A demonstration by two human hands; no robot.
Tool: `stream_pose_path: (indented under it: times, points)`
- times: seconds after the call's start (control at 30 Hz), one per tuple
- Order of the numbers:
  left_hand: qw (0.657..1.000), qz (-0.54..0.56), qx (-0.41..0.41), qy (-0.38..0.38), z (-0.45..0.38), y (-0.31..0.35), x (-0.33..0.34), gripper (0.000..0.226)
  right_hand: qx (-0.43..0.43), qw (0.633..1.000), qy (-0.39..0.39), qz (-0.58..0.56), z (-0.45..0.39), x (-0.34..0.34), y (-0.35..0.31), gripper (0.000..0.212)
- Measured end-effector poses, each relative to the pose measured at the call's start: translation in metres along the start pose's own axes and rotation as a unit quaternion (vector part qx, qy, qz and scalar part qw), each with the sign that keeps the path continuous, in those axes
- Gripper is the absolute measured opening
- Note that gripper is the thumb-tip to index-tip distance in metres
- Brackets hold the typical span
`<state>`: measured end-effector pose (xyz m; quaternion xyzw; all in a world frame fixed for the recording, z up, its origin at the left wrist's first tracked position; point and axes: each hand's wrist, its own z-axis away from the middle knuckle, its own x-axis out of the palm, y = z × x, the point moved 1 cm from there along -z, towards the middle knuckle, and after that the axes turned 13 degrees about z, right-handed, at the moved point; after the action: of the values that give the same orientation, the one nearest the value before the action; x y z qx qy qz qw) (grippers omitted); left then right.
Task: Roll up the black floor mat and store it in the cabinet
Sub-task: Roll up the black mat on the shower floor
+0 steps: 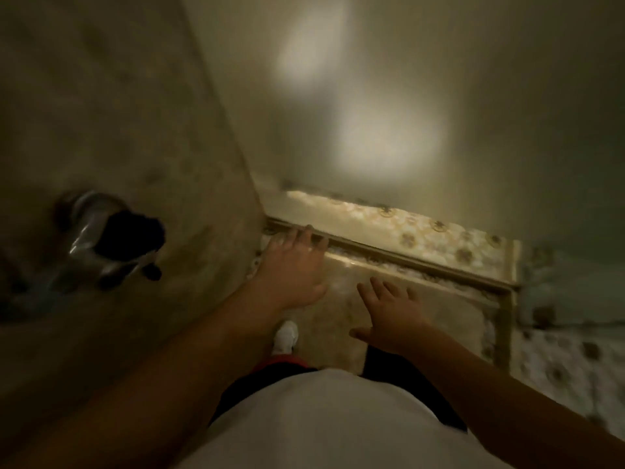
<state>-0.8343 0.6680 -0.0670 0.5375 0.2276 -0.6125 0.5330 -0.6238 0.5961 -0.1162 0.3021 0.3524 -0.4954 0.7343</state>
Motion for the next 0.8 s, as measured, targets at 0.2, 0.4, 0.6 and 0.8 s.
stream_pose_path:
  times: [0.2, 0.4, 0.6, 0.8]
  points:
    - [0.973, -0.052, 0.183, -0.13, -0.073, 0.026, -0.013, 0.089, 0.184, 0.976, -0.028, -0.115, 0.027, 0.01, 0.012, 0.101]
    - [0.914, -0.137, 0.339, -0.173, -0.116, 0.087, -0.002, 0.089, 0.343, 0.905, -0.047, -0.245, 0.074, 0.04, 0.008, 0.098]
    - [0.841, -0.17, 0.459, -0.231, -0.103, 0.175, 0.022, 0.088, 0.453, 0.82, -0.062, -0.343, 0.121, 0.087, -0.012, 0.098]
    - [0.777, -0.208, 0.539, -0.249, -0.078, 0.244, 0.054, 0.087, 0.521, 0.75, -0.067, -0.403, 0.156, 0.132, -0.027, 0.102]
